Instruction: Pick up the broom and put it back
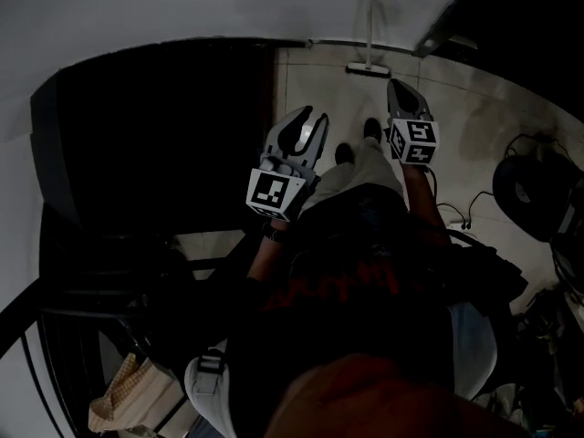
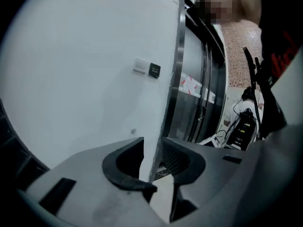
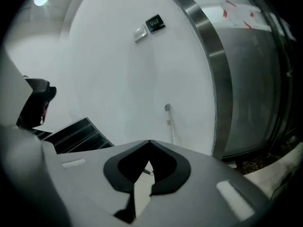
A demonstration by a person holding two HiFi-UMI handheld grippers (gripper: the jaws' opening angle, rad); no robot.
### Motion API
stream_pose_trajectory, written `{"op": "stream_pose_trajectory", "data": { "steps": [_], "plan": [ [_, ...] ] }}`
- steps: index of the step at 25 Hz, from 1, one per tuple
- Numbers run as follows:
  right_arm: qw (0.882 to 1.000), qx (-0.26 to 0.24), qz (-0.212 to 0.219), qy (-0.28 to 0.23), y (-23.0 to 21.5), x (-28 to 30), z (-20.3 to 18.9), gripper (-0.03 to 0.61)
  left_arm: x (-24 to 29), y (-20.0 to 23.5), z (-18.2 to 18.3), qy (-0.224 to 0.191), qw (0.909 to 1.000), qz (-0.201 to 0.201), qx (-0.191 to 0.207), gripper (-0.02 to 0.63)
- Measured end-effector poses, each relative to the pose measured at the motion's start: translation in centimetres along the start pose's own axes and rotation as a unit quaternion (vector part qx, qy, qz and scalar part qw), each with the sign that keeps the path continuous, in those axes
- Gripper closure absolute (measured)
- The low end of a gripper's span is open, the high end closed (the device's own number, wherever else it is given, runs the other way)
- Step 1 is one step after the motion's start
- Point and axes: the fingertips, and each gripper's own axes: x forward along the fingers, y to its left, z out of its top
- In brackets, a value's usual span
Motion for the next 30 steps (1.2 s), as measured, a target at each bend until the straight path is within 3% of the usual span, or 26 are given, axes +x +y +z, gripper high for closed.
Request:
{"op": "stream_pose_trajectory", "data": {
  "steps": [9,14,20,30],
  "plan": [
    [0.988,-0.072,-0.010,-0.139,7.1,-14.9,4.7,0.578,-5.9,-6.5,-2.7,-0.044,0.9982,-0.021,0.037,0.492],
    [0.974,-0.092,-0.026,-0.205,14.0,-25.4,4.1,0.578,-13.1,-10.5,-3.8,-0.094,0.9942,-0.024,0.047,0.492],
    [0.971,-0.091,-0.019,-0.221,18.3,-33.6,1.9,0.578,-18.1,-16.1,-4.7,-0.102,0.9928,-0.054,0.031,0.492],
    [0.970,-0.099,0.007,-0.222,18.2,-39.7,1.7,0.578,-21.9,-20.0,-2.8,-0.129,0.9904,-0.011,0.048,0.494]
  ]
}}
